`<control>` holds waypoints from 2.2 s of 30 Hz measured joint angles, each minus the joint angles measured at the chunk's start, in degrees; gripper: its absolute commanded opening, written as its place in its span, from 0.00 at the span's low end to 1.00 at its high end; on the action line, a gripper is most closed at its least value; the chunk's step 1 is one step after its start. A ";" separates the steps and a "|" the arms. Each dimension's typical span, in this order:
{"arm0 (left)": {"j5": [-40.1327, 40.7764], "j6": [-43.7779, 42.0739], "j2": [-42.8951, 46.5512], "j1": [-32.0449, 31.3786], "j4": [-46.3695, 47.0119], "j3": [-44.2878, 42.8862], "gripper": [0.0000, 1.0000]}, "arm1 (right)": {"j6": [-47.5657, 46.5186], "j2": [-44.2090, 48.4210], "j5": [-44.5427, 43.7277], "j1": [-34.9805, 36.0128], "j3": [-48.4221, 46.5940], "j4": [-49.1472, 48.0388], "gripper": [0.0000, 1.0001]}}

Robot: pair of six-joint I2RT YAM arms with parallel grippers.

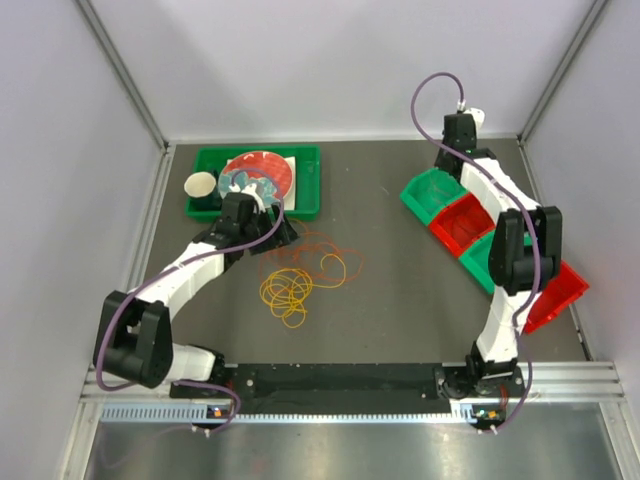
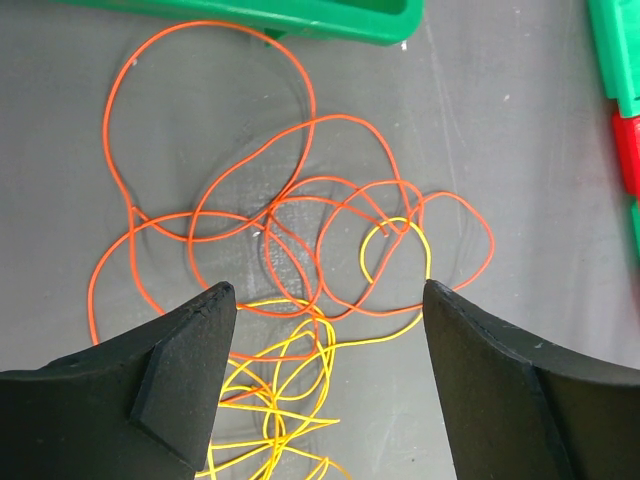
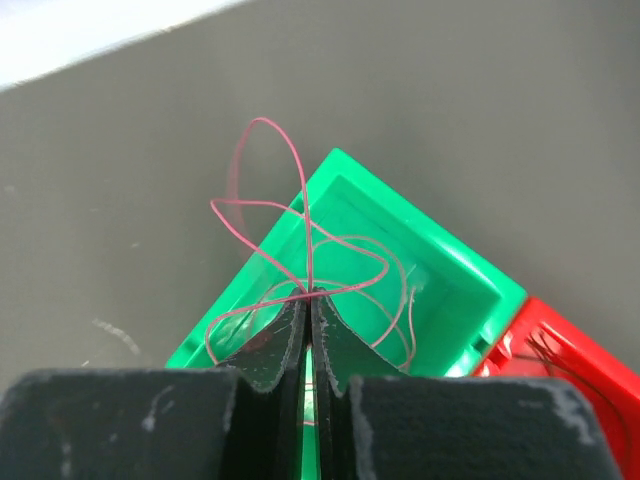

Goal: Untangle the cables

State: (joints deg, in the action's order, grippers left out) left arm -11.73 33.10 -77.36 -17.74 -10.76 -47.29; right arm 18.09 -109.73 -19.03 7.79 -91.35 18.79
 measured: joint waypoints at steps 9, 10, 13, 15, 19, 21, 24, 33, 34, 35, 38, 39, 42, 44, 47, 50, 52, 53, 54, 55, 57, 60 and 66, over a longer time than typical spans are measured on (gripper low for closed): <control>-0.37 -0.04 0.00 -0.04 -0.90 -0.61 0.79 | 1.90 -5.81 1.53 -1.60 0.85 -1.42 0.00; -0.28 -0.04 0.00 -0.04 -1.05 -0.61 0.79 | 2.21 -5.55 1.57 -1.60 1.90 -2.03 0.00; -0.04 -0.07 0.07 -0.04 -1.29 -0.61 0.79 | 3.21 -3.23 1.97 -1.60 7.28 -3.58 0.00; 0.02 -0.07 0.15 -0.04 -1.33 -0.61 0.79 | 3.67 -1.38 2.03 -1.60 10.10 -4.28 0.00; 0.09 -0.17 0.17 -0.04 -1.42 -0.61 0.79 | 4.98 6.12 2.16 -1.60 17.35 -6.01 0.00; 0.15 -0.20 0.26 -0.04 -1.44 -0.61 0.79 | 5.55 11.19 2.19 -1.60 20.28 -6.60 0.00; 0.15 -0.20 0.33 -0.04 -1.42 -0.61 0.79 | 6.23 16.20 2.25 -1.60 21.18 -7.63 0.00; -0.83 -0.17 0.33 -0.04 -1.36 -0.61 0.78 | 8.37 19.30 4.11 -1.60 21.18 -6.60 0.00; -0.92 -0.20 0.33 -0.04 -1.33 -0.61 0.78 | 8.74 19.47 4.13 -1.60 21.31 -6.36 0.00; -0.96 -0.17 0.33 -0.04 -1.33 -0.61 0.78 | 9.03 19.82 4.15 -1.60 21.84 -6.40 0.00; -1.11 -0.20 0.33 -0.04 -1.31 -0.61 0.78 | 9.25 22.01 4.20 -1.60 24.04 -6.03 0.00; -1.16 -0.20 0.33 -0.04 -1.31 -0.61 0.78 | 9.27 22.51 4.15 -1.60 24.22 -5.44 0.00; -1.42 -0.17 0.33 -0.04 -1.31 -0.61 0.78 | 9.18 22.51 4.17 -1.60 24.11 -5.51 0.00; -1.64 -0.13 0.33 -0.04 -1.29 -0.61 0.77 | 9.09 21.49 4.17 -1.60 23.65 -5.27 0.00; -2.14 -0.02 0.33 -0.04 -1.20 -0.61 0.77 | 8.52 16.41 4.17 -1.60 19.15 -4.33 0.00; -2.38 0.00 0.33 -0.04 -1.03 -0.61 0.77 | 7.82 10.08 4.15 -1.60 13.66 -4.00 0.00; -2.38 -0.02 0.33 -0.04 -0.83 -0.61 0.77 | 7.23 6.10 3.93 -1.60 10.23 -3.02 0.00; -2.38 -0.02 0.33 -0.04 -0.83 -0.61 0.77 | 6.93 4.04 3.72 -1.60 8.24 -2.38 0.00; -2.36 -0.04 0.33 -0.04 -0.83 -0.61 0.77 | 6.62 1.95 3.43 -1.60 6.40 -1.95 0.00; -2.36 -0.04 0.33 -0.04 -0.85 -0.61 0.77 | 6.40 0.07 3.17 -1.60 4.63 -1.42 0.00; -2.34 -0.07 0.28 -0.04 -0.85 -0.61 0.77 | 5.95 -2.86 2.75 -1.60 2.43 -0.92 0.00; -2.34 -0.09 0.04 -0.04 -0.85 -0.61 0.77 | 5.90 -5.68 2.58 -1.66 1.09 0.07 0.00; -2.36 -0.07 -1.66 -0.04 -0.85 -0.63 0.77 | 5.92 -10.95 2.62 -2.25 -2.16 1.49 0.00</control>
State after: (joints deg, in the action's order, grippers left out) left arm -14.09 33.04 -79.02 -17.78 -11.62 -47.92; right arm 24.01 -120.68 -16.40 5.54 -93.51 20.27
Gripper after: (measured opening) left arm 0.769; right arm 0.007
